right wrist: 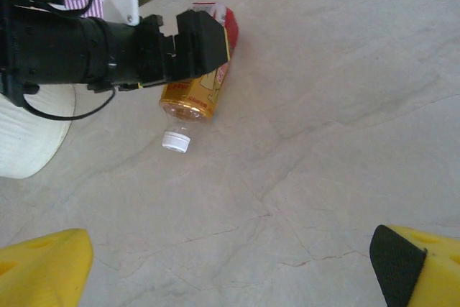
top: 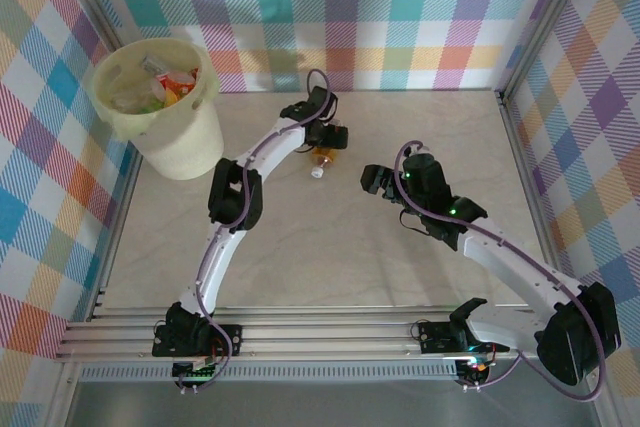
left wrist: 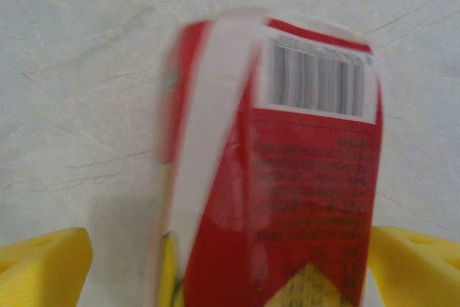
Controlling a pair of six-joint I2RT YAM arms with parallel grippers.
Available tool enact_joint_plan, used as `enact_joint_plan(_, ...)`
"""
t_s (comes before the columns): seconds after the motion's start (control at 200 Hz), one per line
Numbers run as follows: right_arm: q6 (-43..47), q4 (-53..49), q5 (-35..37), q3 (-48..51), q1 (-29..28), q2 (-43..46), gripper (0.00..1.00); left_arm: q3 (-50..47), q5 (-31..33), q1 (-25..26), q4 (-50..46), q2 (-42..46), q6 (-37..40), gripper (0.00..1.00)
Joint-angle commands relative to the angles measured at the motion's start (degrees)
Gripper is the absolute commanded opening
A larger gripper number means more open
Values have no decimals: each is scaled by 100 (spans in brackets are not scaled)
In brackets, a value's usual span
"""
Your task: Put the plastic bottles in the bin
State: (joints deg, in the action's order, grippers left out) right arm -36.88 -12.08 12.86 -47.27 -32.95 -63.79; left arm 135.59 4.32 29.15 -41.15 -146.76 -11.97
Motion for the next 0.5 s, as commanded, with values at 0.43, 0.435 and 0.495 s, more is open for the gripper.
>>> enact_joint_plan(0.43,528,-45,-222,101,35,263,100,-113,459,206,133,-238,119,63)
enact_joint_plan(0.435,544,-29,-236,102,30,262,100,-125,466,206,142,-230,117,63)
enact_joint_plan(0.495,709,128,-466,112,37,251,100,-314,487,205,247,-101,94,61)
